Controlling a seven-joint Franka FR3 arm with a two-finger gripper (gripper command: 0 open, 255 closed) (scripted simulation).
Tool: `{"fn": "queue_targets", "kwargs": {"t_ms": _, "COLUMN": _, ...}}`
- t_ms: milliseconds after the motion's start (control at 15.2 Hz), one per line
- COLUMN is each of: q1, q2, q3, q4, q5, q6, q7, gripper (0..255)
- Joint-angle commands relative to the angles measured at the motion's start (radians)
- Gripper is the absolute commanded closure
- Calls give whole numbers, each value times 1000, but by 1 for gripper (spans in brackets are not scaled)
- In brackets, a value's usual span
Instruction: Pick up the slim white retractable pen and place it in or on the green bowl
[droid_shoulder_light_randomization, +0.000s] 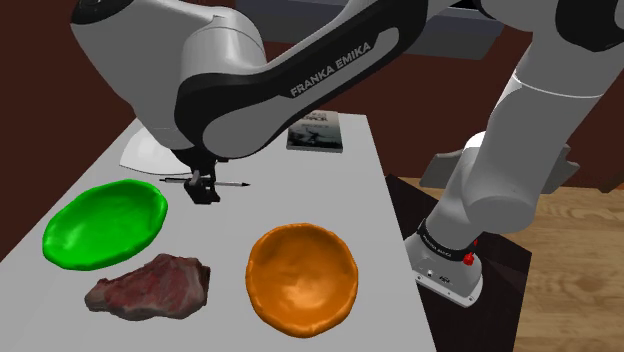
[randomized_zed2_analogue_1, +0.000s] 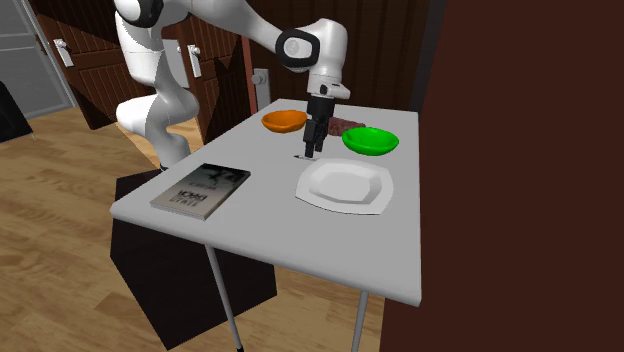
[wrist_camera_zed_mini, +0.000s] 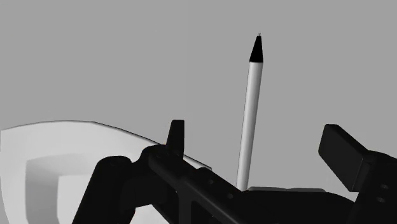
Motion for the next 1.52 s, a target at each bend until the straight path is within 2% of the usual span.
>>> {"fn": "queue_targets", "kwargs": {"t_ms": 0, "q1": 0, "q2": 0, "q3": 0, "q4": -1, "q5": 0, "q6": 1, "q7": 0, "gripper": 0}}
{"fn": "queue_targets", "kwargs": {"t_ms": 264, "q1": 0, "q2": 0, "q3": 0, "q4": -1, "q5": 0, "q6": 1, "q7": 0, "gripper": 0}}
{"fn": "queue_targets", "kwargs": {"t_ms": 330, "q1": 0, "q2": 0, "q3": 0, "q4": -1, "q5": 0, "q6": 1, "q7": 0, "gripper": 255}}
{"fn": "queue_targets", "kwargs": {"t_ms": 924, "q1": 0, "q2": 0, "q3": 0, "q4": -1, "q5": 0, "q6": 1, "q7": 0, "gripper": 255}}
{"fn": "queue_targets", "kwargs": {"t_ms": 1452, "q1": -2, "q2": -34, "q3": 3, "q4": 69, "q5": 29, "q6": -91, "q7": -38, "gripper": 255}}
